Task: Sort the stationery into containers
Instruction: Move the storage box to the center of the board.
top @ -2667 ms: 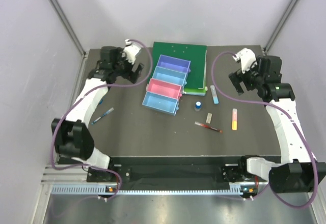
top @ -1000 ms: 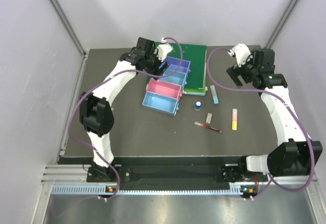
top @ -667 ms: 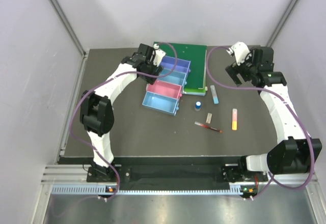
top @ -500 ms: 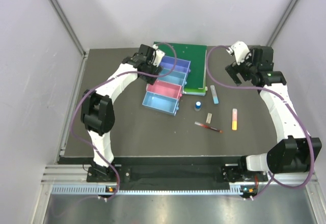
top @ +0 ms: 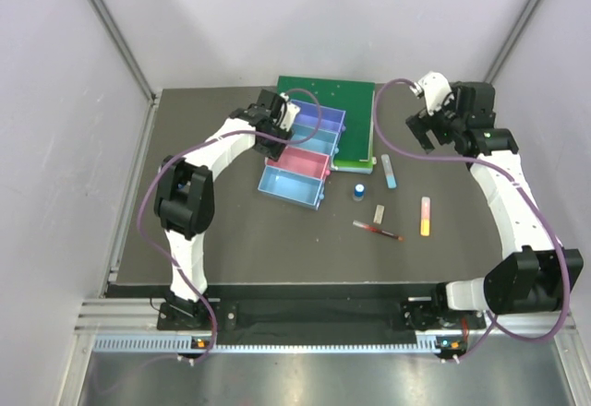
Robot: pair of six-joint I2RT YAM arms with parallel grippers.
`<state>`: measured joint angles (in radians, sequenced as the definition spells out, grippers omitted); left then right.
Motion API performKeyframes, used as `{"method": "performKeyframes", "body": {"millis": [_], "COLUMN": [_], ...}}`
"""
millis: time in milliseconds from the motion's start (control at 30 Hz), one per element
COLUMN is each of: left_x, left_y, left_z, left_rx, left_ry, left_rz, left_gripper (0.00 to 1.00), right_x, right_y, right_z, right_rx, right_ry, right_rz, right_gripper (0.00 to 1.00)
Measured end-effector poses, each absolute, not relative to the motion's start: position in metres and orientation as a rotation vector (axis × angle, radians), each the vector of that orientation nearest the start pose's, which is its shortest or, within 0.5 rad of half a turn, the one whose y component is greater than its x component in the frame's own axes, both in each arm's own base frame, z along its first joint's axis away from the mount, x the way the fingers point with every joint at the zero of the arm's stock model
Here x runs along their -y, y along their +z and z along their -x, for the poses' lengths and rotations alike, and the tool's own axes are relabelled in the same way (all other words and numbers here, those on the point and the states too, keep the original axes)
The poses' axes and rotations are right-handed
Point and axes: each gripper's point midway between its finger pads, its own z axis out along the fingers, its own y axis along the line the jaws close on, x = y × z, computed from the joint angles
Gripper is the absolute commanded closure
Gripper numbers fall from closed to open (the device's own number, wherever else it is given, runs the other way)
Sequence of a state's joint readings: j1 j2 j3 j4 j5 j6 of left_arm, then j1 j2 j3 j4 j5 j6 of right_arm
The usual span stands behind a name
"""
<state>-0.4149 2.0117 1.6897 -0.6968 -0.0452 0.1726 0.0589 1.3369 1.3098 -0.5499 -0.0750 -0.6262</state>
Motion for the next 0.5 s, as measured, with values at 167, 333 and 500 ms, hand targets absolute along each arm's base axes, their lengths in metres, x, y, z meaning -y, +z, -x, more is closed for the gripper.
{"method": "performKeyframes", "body": {"millis": [167, 333, 500], "left_x": [0.178, 0.18, 0.18], "left_y": [0.089, 0.09, 0.091], "left_z": [-0.442, -0.443, -0.446], "left_rx": [-2.504, -2.495, -2.482], "left_ry": [-0.033, -0.037, -0.032], "left_rz": [-0.741, -0.744, -0.758], "left_gripper": [0.54, 0.54, 0.54], "right_x": [-0.045, -0.09, -0.123], "right_y": [0.267, 0.251, 0.219], "right_z": [-0.411, -0.446, -0.479], "right_rx": [-1.971, -1.984, -2.035], "right_ry": [-0.102, 0.101, 0.255], "right_rz": [0.739, 0.692, 0.649], "right_gripper": [0.0, 0.0, 0.01]}}
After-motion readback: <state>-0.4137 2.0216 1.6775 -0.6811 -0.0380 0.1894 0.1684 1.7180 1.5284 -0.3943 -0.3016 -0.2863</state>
